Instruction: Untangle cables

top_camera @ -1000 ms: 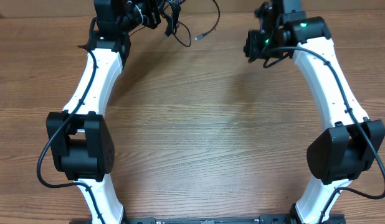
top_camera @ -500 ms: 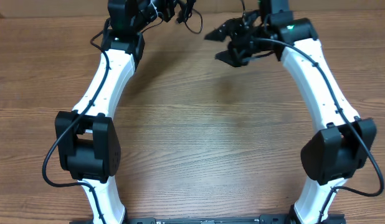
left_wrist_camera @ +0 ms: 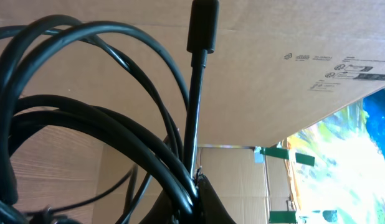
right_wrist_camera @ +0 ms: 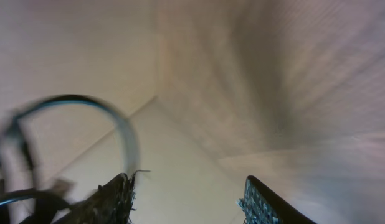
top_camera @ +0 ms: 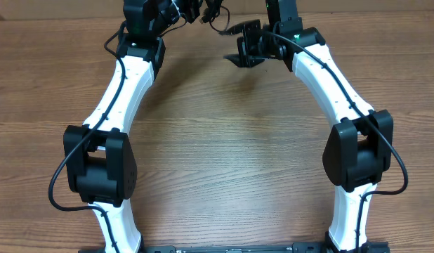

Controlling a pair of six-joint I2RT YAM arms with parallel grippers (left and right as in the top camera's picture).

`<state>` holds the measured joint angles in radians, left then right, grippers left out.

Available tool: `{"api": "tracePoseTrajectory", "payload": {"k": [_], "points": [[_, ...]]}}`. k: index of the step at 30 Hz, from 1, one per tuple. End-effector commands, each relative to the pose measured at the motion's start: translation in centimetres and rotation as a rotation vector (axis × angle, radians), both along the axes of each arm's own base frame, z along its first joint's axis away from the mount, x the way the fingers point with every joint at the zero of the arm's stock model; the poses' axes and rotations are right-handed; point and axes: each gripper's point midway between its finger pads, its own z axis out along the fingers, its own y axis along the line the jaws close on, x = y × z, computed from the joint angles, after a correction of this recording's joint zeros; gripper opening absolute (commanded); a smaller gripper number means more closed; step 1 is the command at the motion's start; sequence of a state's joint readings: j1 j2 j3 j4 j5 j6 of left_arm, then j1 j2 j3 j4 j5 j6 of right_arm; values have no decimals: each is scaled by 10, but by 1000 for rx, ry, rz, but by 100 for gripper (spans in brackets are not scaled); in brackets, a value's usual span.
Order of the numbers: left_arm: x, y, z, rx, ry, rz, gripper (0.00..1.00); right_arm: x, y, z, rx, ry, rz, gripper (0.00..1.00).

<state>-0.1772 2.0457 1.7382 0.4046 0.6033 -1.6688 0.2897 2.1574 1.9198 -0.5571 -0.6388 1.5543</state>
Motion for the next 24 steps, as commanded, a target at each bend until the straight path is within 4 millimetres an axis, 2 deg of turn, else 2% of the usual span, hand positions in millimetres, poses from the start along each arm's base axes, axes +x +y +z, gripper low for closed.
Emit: {"api": "tracePoseTrajectory", "payload": {"k": [1, 5, 6, 8, 11, 12, 15, 18, 20, 22, 24], "points": [[-13, -9, 26, 0, -66, -35, 4, 10, 6, 17, 47, -35, -43, 55], [-16, -17, 27, -6, -62, -48, 4, 14, 14, 27, 77, -66, -45, 54], [-16, -19, 27, -7, -63, -46, 4, 13, 17, 28, 80, -73, -39, 49], [-14, -20, 28, -15, -58, -28, 4, 9, 23, 28, 75, -76, -21, 31], [-10, -16, 31, -24, -71, 13, 4, -3, 22, 12, 6, -70, 38, 4], [-8, -12, 35, -28, -84, 27, 4, -9, 20, 4, -35, -71, 69, 4], [-4, -1, 42, -7, -145, 73, 4, -27, -11, -30, -201, -19, 124, 4], [-2, 11, 47, 33, -204, 91, 4, -39, -67, -60, -361, 108, 82, 4], [0, 20, 46, 63, -229, 101, 4, -41, -104, -69, -428, 146, 60, 4], [3, 33, 46, 80, -241, 114, 4, -39, -140, -74, -498, 111, 91, 4], [6, 43, 46, 82, -240, 132, 4, -37, -159, -75, -539, 54, 149, 4]]}}
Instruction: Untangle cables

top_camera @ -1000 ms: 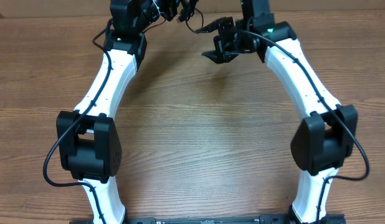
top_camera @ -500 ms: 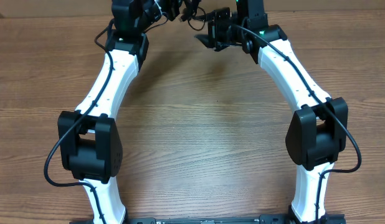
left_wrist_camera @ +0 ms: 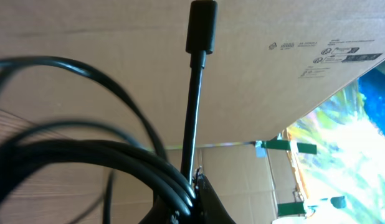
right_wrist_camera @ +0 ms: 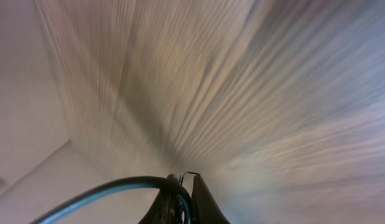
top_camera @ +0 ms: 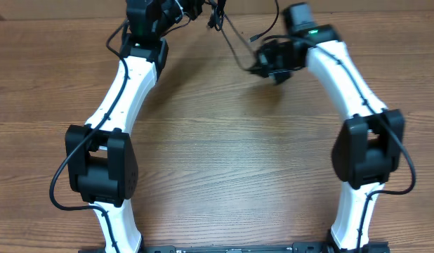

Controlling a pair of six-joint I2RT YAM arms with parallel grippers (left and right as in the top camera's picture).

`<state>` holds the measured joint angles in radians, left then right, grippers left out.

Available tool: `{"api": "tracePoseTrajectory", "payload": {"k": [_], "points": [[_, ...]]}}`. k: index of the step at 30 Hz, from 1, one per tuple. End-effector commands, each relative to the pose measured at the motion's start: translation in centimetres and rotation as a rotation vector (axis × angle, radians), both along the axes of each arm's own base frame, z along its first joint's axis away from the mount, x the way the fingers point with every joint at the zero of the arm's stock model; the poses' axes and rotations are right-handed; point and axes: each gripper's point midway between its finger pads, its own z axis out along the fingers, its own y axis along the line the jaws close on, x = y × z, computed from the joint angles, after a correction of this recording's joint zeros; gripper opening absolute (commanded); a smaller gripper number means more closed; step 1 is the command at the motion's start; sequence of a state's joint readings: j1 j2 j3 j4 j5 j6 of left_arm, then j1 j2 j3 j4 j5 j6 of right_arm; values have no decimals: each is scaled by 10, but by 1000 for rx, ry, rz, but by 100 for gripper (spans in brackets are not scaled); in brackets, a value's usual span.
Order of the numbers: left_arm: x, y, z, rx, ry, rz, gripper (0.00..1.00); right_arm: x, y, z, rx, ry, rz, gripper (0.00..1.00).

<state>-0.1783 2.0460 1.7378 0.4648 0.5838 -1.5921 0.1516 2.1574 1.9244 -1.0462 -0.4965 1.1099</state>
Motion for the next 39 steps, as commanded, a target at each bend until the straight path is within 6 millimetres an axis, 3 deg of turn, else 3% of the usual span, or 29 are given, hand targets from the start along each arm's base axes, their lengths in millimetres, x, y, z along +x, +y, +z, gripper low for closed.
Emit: {"api": "tracePoseTrajectory", "payload": {"k": [1, 10, 12, 13, 17, 21, 23, 26, 29, 31, 35, 36, 37, 39], "points": [[7, 47, 33, 37, -130, 116, 4, 7, -64, -8, -180, -117, 129, 4], [10, 55, 33, 48, -139, 137, 4, 8, -101, 0, -243, -248, 308, 4], [10, 56, 33, 56, -146, 141, 4, 9, -115, 7, -275, -271, 303, 4], [10, 56, 33, 56, -146, 142, 4, 10, -137, 16, -326, -280, 262, 4], [10, 56, 33, 56, -146, 141, 4, 10, -171, 44, -358, -333, 185, 5], [10, 56, 33, 56, -146, 141, 4, 4, -190, 73, -379, -387, 136, 18], [10, 56, 33, 56, -146, 142, 4, 2, -190, 89, -380, -423, 128, 34], [10, 57, 33, 56, -145, 144, 4, -1, -171, 107, -297, -479, 157, 40], [11, 57, 32, 56, -141, 144, 4, -7, -116, 129, -55, -557, 254, 40], [12, 57, 32, 51, -132, 154, 4, -13, -75, 136, 79, -516, 262, 40], [16, 53, 24, 39, -82, 189, 4, -21, -9, 141, 163, -432, 255, 40], [17, 50, 19, 33, -53, 194, 4, -23, 22, 146, 197, -425, 265, 40], [18, 48, 17, 32, -39, 198, 4, -24, 38, 149, 210, -427, 268, 41], [20, 46, 9, 22, 8, 207, 4, -22, 65, 151, 195, -429, 235, 54]]}}
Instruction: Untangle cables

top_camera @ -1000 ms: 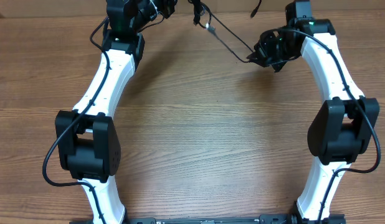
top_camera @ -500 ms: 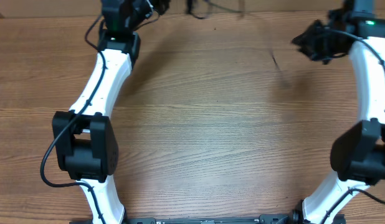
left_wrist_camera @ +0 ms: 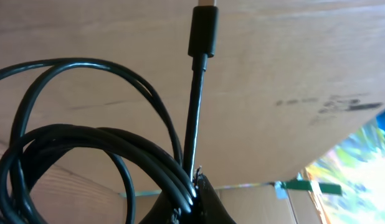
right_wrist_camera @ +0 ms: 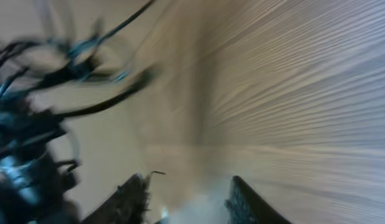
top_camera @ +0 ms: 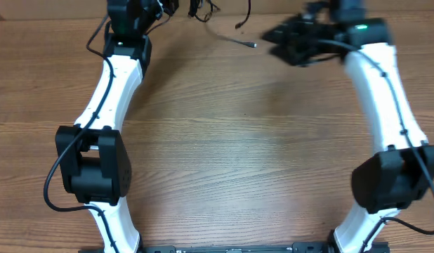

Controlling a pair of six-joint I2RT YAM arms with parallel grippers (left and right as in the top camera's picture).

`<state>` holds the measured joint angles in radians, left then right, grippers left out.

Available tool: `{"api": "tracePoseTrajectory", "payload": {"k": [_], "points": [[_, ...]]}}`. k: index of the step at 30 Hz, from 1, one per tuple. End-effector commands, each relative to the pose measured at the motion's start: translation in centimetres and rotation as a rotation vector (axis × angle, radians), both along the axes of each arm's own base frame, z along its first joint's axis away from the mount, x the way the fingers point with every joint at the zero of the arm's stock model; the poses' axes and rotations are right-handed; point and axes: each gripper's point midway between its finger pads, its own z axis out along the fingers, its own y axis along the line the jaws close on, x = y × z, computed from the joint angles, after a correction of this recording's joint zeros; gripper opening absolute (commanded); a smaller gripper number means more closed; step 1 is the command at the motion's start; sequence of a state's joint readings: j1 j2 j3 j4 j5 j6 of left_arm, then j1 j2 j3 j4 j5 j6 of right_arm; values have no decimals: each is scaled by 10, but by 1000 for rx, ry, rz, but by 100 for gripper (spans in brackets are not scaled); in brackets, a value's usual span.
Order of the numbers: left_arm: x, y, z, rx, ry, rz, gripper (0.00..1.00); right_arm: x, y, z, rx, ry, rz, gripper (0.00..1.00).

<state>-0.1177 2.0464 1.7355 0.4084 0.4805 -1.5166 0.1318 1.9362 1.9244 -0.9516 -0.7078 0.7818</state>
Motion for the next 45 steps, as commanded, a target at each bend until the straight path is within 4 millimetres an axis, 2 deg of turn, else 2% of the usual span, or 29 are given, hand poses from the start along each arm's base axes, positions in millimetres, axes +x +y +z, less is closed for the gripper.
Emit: {"api": "tracePoseTrajectory", "payload": {"k": [1, 6, 11, 13, 18, 26, 33, 36, 39, 41, 42, 43, 45], "points": [[-3, -3, 17, -48, 20, 40, 4, -9, 52, 16, 60, 90, -104, 56], [-2, -2, 11, -100, 83, 39, 4, 2, 78, -6, 57, 217, -345, 59], [-5, -8, 11, -112, 95, 3, 4, 31, 103, -10, 161, 189, -383, 58], [-6, -9, 11, -111, 95, -7, 4, 44, 106, -16, 193, 193, -413, 56], [-8, -11, 11, -119, 102, -24, 4, 51, 110, -35, 210, 250, -446, 54], [-15, -23, 11, -140, 126, -88, 4, 67, 110, -27, 258, 206, -503, 54], [-17, -30, 14, -162, 129, -105, 4, 59, 127, -33, 267, 238, -481, 51], [-19, -35, 14, -166, 133, -119, 4, 60, 129, -38, 277, 264, -486, 45], [-21, -39, 16, -169, 128, -131, 4, 57, 133, -42, 281, 283, -466, 32], [-22, -40, 20, -177, 113, -133, 4, 54, 138, -45, 283, 300, -437, 29], [-22, -40, 23, -189, 108, -135, 4, 52, 140, -47, 273, 290, -413, 25], [-23, -39, 29, -201, 87, -137, 4, 49, 140, -50, 231, 255, -367, 12], [-22, -36, 38, -210, 48, -122, 4, 39, 135, -63, 135, 222, -301, 4]]}}
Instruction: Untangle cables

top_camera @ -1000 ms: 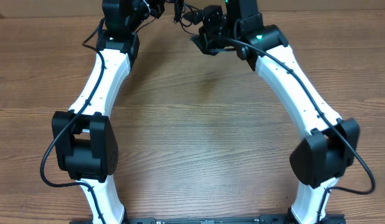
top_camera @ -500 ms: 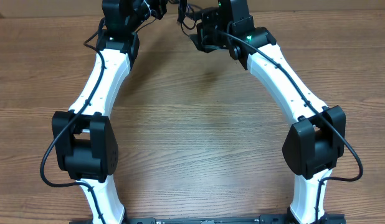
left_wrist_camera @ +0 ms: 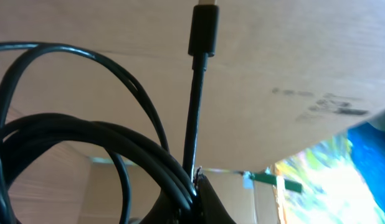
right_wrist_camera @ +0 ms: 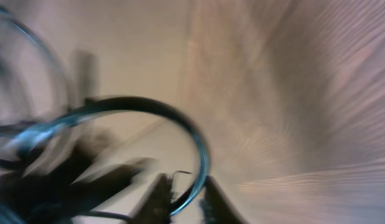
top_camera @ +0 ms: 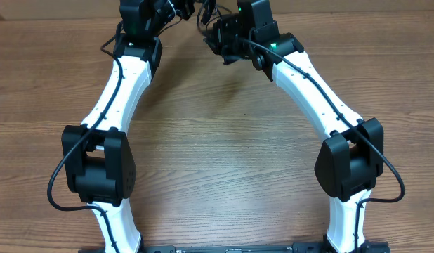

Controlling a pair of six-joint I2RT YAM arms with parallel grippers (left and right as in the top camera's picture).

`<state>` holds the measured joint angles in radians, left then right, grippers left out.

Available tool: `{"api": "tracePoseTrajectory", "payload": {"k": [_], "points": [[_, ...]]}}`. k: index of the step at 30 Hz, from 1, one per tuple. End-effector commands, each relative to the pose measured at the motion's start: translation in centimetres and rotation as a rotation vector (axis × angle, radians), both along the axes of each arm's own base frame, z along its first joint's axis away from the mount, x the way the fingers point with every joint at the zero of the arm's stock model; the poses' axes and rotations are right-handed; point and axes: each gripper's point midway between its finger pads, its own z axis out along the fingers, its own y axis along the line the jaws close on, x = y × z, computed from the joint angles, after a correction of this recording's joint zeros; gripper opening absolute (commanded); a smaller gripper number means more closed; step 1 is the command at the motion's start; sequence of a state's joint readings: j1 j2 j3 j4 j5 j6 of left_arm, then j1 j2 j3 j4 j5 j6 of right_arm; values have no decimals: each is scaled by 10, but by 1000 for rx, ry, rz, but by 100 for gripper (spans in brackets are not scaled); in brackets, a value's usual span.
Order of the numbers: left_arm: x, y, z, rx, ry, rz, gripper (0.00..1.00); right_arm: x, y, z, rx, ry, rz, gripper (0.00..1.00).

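A tangle of black cables (top_camera: 203,13) hangs at the far edge of the table. My left gripper (left_wrist_camera: 195,186) is shut on several strands of it. One strand stands straight up from the jaws and ends in a plug (left_wrist_camera: 204,28). Beside the tangle's right side is my right gripper (top_camera: 218,31). In the blurred right wrist view a cable loop (right_wrist_camera: 192,134) runs down between the fingers of the right gripper (right_wrist_camera: 186,196). Those jaws are narrowed around the loop, with a small gap still showing.
The wooden table (top_camera: 224,140) stretches toward the front between both arms. A cardboard box wall (left_wrist_camera: 292,56) stands just behind the tangle, past the table's far edge.
My right gripper was wide open far right of the tangle, with a loose cable end lying between. Now it is against the tangle with narrowed jaws round a loop. The left arm shifted slightly right.
My left gripper stayed shut on the bundle at the far edge throughout. My right gripper was open beside the tangle, then shut on one cable a little away from it, then open off to the right. Now it is back at the tangle, jaws around a loop.
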<state>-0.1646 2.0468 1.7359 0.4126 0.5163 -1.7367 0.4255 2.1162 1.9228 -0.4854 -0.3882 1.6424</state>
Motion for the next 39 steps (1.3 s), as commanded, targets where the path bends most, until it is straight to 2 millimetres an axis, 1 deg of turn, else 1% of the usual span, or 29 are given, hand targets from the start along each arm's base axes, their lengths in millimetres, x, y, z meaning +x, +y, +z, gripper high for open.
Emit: {"api": "tracePoseTrajectory", "payload": {"k": [1, 3, 5, 6, 8, 10, 12, 14, 16, 19, 21, 22, 24, 25, 27, 28, 30, 32, 36, 39], "points": [[-10, 0, 42, -47, -98, 0, 4, -18, 0, -30, -159, -45, 182, 4], [-9, 6, 50, -56, -130, 22, 4, -38, -14, -53, -269, 3, 264, 4], [-8, 12, 55, -61, -154, 39, 4, -55, -36, -74, -376, 80, 300, 4], [-8, 15, 57, -62, -164, 44, 4, -64, -53, -86, -451, 127, 312, 4], [-7, 19, 58, -62, -168, 50, 4, -74, -77, -98, -552, 178, 327, 4], [-6, 21, 58, -62, -168, 53, 4, -83, -106, -107, -665, 228, 340, 4], [-6, 21, 58, -62, -168, 54, 4, -87, -129, -112, -745, 268, 334, 4], [-6, 21, 58, -63, -168, 57, 4, -92, -156, -116, -820, 321, 306, 4], [-5, 22, 58, -64, -168, 62, 4, -94, -179, -117, -877, 365, 271, 4], [-4, 26, 58, -62, -169, 70, 4, -98, -223, -118, -954, 444, 209, 4], [-3, 29, 58, -60, -171, 75, 4, -100, -248, -117, -993, 483, 182, 5], [-3, 31, 58, -59, -171, 78, 4, -99, -258, -117, -999, 484, 189, 4], [-2, 32, 58, -52, -176, 84, 4, -94, -271, -117, -998, 474, 187, 5], [-2, 33, 59, -47, -180, 86, 4, -91, -277, -117, -991, 465, 181, 7], [-2, 32, 58, -47, -180, 85, 4, -82, -279, -117, -943, 430, 186, 11], [-2, 32, 58, -45, -182, 86, 4, -78, -277, -116, -906, 407, 191, 15], [-2, 32, 58, -35, -190, 88, 4, -70, -271, -113, -833, 359, 206, 18], [-2, 32, 58, -31, -191, 88, 4, -62, -262, -107, -758, 302, 231, 20], [-2, 32, 58, -27, -191, 90, 4, -56, -237, -85, -622, 185, 290, 24], [-2, 32, 57, -26, -190, 90, 4, -56, -215, -59, -536, 73, 357, 28]]}}
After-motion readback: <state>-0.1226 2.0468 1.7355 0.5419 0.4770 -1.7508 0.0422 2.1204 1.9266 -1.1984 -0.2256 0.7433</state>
